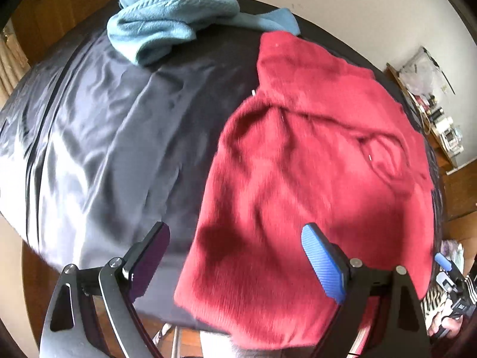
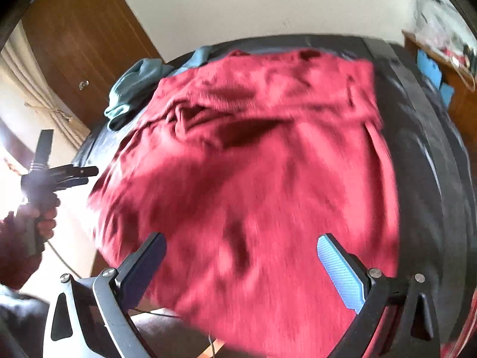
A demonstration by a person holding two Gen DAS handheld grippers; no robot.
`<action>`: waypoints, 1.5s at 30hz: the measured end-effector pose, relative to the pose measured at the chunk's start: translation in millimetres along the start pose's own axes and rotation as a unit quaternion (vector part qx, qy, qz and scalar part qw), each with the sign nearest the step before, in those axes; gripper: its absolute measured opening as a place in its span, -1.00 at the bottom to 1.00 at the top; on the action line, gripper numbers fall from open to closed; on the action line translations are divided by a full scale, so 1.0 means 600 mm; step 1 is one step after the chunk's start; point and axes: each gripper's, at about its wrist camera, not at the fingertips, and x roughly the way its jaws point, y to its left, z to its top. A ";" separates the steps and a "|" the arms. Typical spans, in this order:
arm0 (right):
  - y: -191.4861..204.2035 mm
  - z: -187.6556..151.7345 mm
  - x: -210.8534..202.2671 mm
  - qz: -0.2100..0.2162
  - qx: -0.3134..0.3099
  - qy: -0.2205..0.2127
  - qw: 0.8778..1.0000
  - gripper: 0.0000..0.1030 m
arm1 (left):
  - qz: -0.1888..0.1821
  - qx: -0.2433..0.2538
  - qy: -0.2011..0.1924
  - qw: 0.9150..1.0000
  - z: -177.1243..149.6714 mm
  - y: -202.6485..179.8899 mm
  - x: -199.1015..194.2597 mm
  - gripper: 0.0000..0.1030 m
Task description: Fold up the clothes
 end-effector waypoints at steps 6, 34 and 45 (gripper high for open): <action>-0.037 -0.094 -0.027 0.009 0.033 0.031 0.999 1.00 | -0.004 -0.005 0.009 1.000 -0.060 0.032 -0.013 0.79; -0.121 -0.166 -0.006 0.068 0.097 0.052 0.992 0.65 | 0.006 -0.053 0.015 0.998 -0.106 0.056 -0.017 0.79; -0.132 -0.172 0.010 0.105 0.099 0.071 0.987 0.04 | 0.001 -0.050 0.025 0.998 -0.115 0.045 -0.009 0.79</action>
